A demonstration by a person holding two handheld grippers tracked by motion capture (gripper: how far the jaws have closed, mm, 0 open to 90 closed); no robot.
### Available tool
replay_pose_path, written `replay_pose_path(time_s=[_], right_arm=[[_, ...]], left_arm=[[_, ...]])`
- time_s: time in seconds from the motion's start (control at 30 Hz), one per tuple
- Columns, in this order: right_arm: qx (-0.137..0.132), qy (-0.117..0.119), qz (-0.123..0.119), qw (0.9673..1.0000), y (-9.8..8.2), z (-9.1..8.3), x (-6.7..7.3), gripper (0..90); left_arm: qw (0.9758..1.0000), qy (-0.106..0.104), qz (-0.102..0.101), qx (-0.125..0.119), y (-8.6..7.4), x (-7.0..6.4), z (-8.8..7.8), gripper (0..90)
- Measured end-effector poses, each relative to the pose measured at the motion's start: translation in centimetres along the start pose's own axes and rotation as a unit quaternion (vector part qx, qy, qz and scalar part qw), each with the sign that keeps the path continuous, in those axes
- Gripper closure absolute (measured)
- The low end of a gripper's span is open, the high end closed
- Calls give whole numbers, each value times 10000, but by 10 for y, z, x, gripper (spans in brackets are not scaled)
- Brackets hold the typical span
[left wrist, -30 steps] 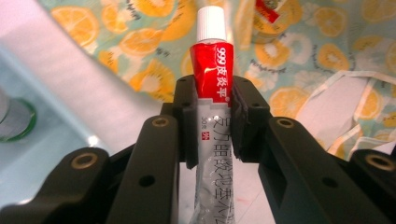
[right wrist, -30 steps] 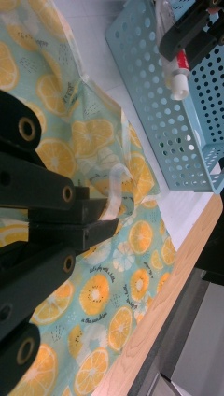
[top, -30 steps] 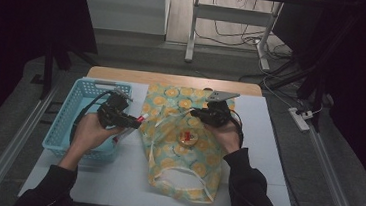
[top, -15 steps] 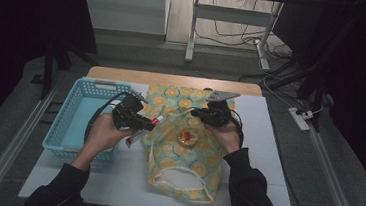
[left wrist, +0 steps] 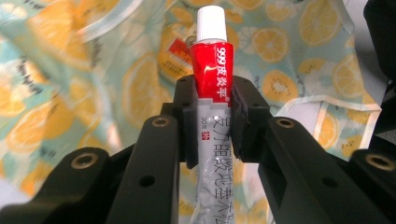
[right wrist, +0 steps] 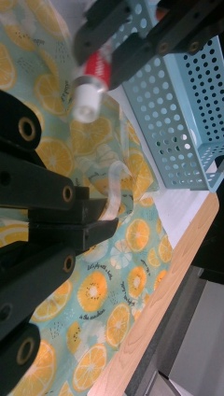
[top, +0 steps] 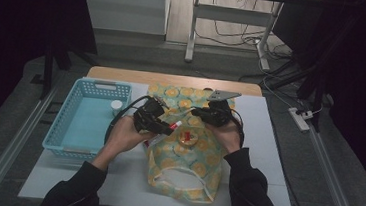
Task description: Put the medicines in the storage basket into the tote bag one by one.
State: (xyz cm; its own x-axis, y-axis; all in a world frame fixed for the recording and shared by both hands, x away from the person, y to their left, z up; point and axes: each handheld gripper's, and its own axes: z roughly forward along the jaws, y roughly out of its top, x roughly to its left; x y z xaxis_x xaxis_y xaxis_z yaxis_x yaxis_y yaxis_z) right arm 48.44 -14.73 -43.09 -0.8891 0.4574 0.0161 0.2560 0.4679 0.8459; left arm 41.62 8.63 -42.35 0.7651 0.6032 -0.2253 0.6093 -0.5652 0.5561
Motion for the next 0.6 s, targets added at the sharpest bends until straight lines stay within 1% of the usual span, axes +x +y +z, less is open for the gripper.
replay_pose_path(time_s=[0.37, 0.47, 0.6], right_arm=[[-7, -18, 0, 10000, 1, 0, 1, 894], [-31, -15, 8, 10000, 1, -1, 1, 893], [-15, -17, 4, 10000, 1, -1, 1, 894]], left_arm=[[9998, -2, 212, 55, 21, -14, 31, 743], [9996, 77, 245, 107, 24, -16, 40, 743], [9996, 167, 207, 124, 28, -14, 49, 743]])
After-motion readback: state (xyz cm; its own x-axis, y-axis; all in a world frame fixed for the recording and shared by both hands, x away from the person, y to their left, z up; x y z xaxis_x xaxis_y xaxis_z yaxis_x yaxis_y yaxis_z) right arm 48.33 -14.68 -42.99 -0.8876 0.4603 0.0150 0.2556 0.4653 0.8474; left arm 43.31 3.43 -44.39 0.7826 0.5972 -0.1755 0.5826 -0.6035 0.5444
